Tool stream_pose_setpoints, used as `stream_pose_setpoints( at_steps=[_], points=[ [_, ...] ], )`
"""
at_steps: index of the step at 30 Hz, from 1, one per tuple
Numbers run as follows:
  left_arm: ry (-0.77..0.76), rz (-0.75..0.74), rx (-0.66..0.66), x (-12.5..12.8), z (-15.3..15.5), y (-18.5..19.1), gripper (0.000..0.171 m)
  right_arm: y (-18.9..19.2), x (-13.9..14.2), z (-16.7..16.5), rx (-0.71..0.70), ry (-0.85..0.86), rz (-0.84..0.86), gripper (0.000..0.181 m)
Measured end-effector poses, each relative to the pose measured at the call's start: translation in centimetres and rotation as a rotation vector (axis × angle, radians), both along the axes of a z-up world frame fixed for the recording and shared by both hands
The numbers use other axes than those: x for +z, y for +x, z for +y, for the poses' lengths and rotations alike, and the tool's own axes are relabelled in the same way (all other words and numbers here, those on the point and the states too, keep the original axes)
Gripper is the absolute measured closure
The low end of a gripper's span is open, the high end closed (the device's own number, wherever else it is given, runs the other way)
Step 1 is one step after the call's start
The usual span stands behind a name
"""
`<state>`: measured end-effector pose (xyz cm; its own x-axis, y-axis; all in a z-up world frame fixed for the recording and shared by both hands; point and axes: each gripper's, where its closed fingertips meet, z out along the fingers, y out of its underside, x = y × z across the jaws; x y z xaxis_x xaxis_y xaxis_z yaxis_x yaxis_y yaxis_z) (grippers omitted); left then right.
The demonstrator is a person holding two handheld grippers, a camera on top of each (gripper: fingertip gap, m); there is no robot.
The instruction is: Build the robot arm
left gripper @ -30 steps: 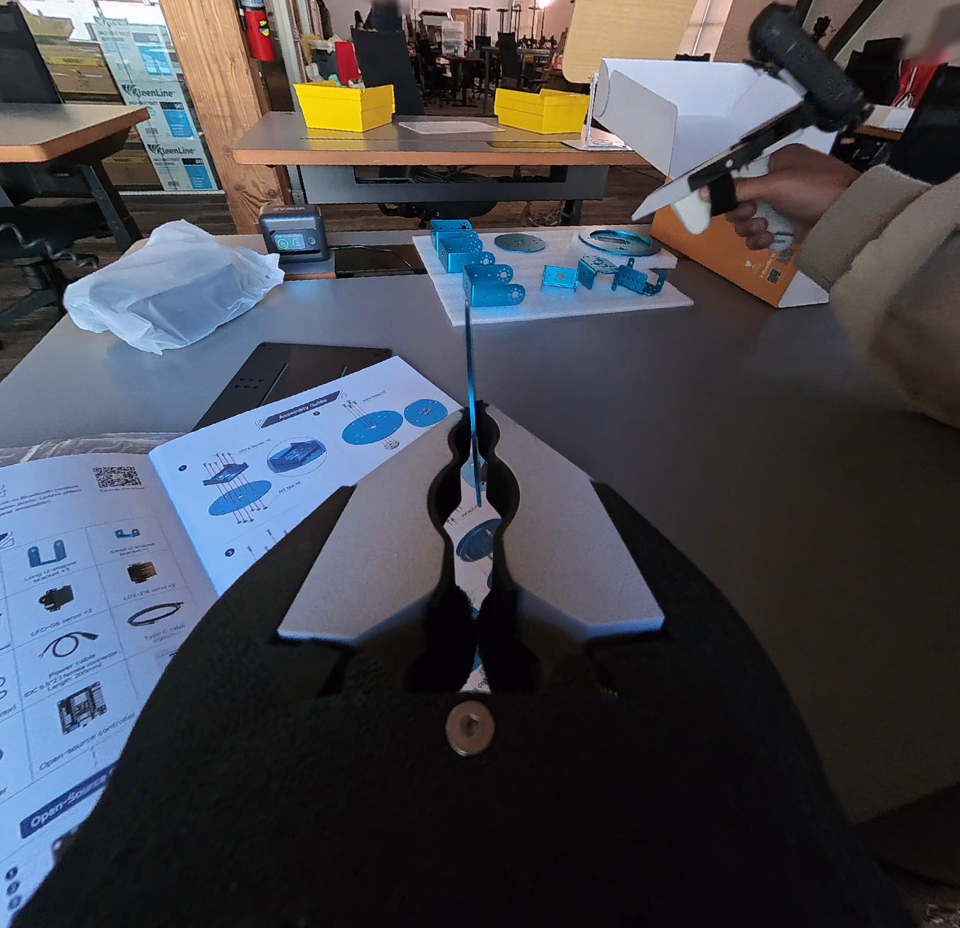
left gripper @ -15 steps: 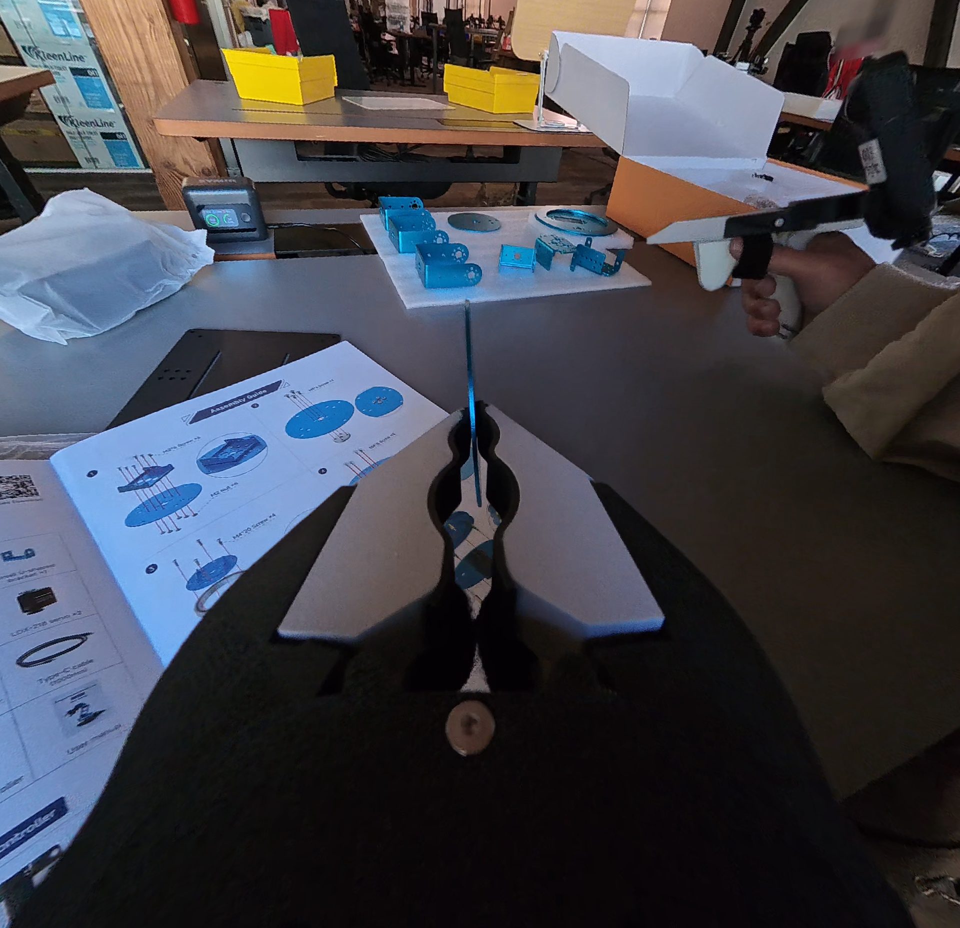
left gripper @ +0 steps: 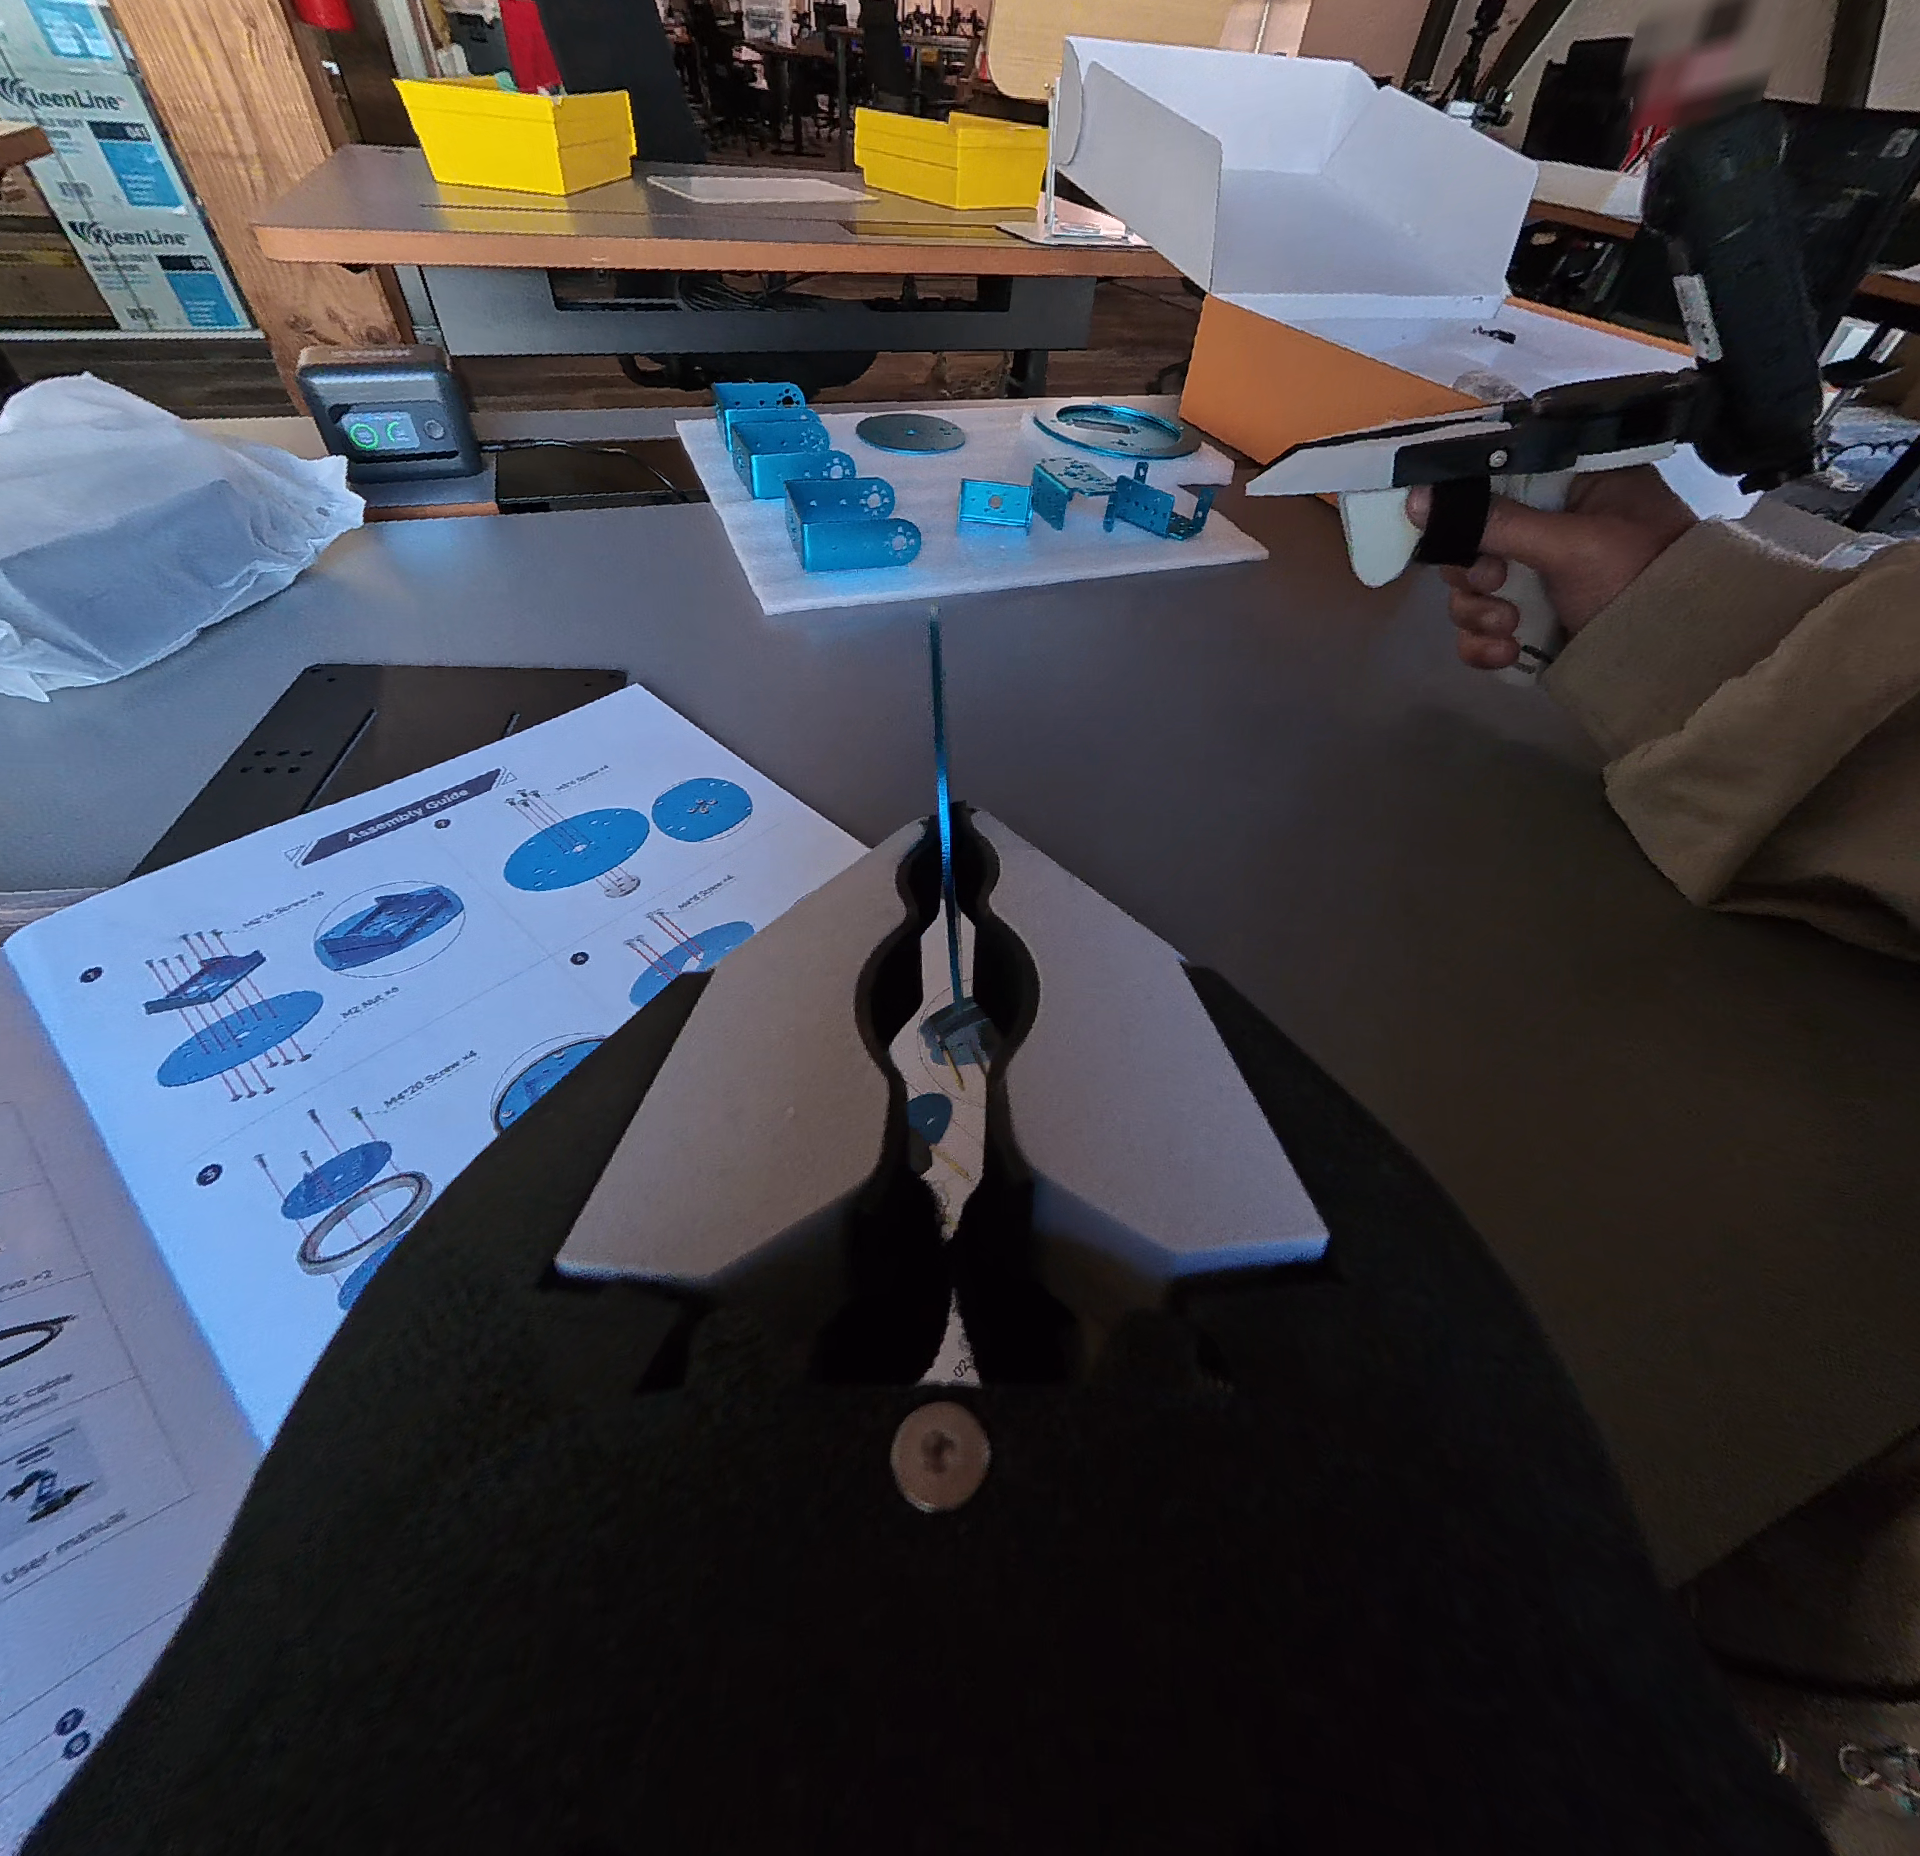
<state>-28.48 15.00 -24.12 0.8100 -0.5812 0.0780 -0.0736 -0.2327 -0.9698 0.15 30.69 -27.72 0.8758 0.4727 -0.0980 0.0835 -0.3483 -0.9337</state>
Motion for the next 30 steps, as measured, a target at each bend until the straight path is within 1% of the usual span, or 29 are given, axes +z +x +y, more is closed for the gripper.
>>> stream_pose_setpoints(
  at_steps=[30],
  points=[
    [0.011,0.004,0.002,0.37,-0.53,0.02,0.171,-0.51,0.06,-0.27,0.011,0.001,0.000,0.152]
  ],
)
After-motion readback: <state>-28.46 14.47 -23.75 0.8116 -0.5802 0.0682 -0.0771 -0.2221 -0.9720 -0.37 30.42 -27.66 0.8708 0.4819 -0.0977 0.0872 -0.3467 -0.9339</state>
